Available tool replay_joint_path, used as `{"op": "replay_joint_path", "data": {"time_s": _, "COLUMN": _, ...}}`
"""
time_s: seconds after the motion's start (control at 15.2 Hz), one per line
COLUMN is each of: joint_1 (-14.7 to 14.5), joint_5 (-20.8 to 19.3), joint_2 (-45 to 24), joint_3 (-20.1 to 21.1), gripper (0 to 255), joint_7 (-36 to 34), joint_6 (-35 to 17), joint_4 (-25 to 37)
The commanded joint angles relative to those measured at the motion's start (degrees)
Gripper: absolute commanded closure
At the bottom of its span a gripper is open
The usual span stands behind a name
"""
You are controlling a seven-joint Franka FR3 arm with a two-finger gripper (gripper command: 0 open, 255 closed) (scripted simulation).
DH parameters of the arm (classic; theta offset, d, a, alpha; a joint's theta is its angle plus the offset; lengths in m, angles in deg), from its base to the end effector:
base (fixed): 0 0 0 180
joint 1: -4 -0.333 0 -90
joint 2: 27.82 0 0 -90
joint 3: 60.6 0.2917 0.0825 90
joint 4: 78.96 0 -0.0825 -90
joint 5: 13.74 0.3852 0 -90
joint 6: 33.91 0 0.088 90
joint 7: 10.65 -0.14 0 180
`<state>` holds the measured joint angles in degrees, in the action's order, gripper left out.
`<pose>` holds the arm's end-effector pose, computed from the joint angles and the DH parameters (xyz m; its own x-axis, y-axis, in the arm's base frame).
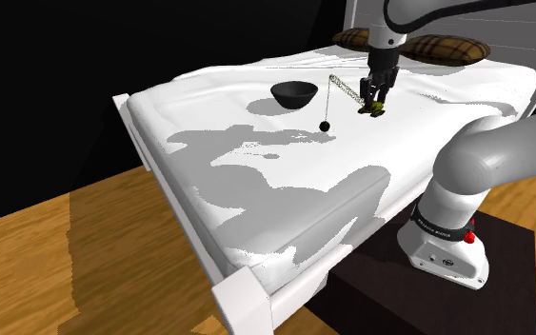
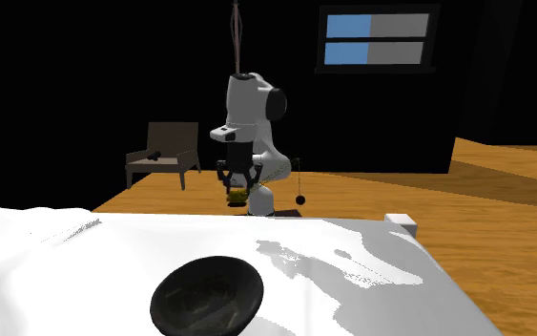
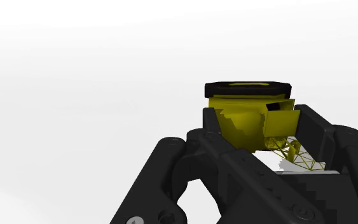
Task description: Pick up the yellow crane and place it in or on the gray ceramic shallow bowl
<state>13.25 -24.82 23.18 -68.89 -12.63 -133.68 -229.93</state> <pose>0.2883 -0.1130 0.4522 0.9680 -0.2509 -0.0053 -0.2497 -0.9652 0.0782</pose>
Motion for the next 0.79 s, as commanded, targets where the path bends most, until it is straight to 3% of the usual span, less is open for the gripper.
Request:
{"op": "replay_joint_path", "data": {"time_s": 0.0, "joint_1": -0.1, "joint_5": 0.2, "joint_2": 0.1, "joint_3": 0.2, "gripper": 255, "joint_7": 0.2, "joint_6": 1.7, "joint_4": 1.6}}
{"op": "replay_joint_path", "data": {"time_s": 0.73, "joint_1": -0.4, "joint_5": 1.1, "joint_2": -1.3, "joint_3": 1.1, "gripper": 255, "joint_7": 0.9, "joint_6": 9.4, "joint_4": 10.7}}
